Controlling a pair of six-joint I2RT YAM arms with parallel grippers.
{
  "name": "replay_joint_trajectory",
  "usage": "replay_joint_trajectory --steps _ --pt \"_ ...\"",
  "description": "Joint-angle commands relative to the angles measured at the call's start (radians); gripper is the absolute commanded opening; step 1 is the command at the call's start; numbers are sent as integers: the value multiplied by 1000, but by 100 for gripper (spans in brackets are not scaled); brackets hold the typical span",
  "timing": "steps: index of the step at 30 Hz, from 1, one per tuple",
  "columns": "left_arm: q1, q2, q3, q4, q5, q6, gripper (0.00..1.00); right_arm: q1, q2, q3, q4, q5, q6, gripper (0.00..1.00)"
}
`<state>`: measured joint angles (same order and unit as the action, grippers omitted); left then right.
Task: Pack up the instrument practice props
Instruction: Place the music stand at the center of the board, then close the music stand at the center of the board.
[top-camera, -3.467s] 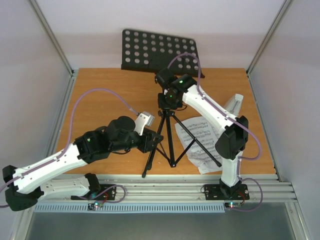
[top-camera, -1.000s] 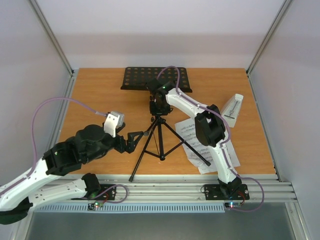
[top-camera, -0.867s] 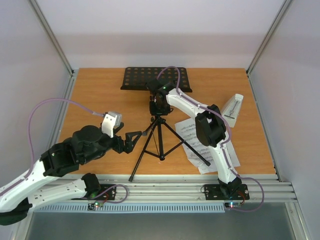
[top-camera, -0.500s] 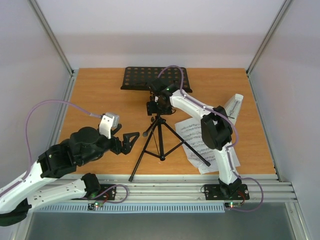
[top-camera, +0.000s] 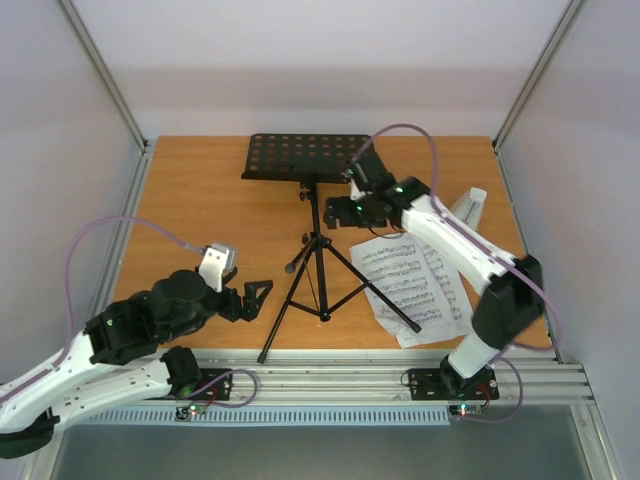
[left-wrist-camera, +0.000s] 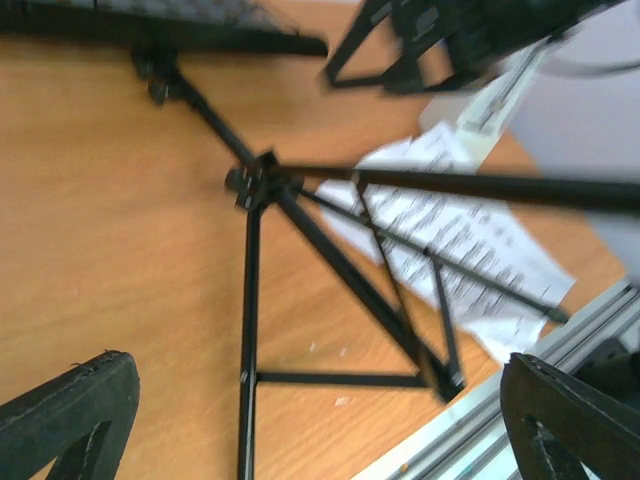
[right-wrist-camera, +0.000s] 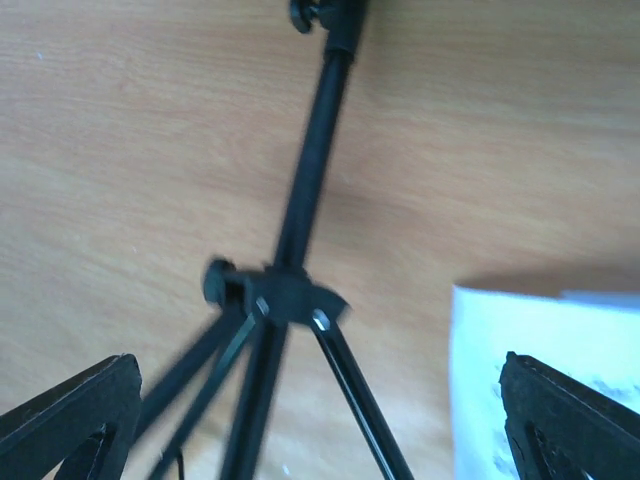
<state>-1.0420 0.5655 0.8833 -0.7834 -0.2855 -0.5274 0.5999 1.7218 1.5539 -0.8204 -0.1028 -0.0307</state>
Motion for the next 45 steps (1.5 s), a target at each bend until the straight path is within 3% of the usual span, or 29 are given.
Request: replay_joint_trajectory --steps 1,8,13,22,27,36,45 --pt "0 -55 -153 -33 39 -105 99 -58 -240 -208 21 -29 -17 98" --pt "0 -178 -394 13 115 -296 97 -162 -584 -562 -1 -95 -9 98" --pt "1 -151 -475 65 196 -356 95 -262 -725 -728 -15 -173 0 97" --pt "1 55 -506 181 300 -326 93 -302 -760 -893 33 -356 81 91" --pt "0 147 -509 218 316 -321 92 -301 -773 -942 55 -360 95 89" --pt "0 191 -545 269 341 -343 88 -301 -811 -980 61 -410 95 83" --pt "0 209 -566 283 337 -355 77 -300 -860 -1012 49 -433 86 68"
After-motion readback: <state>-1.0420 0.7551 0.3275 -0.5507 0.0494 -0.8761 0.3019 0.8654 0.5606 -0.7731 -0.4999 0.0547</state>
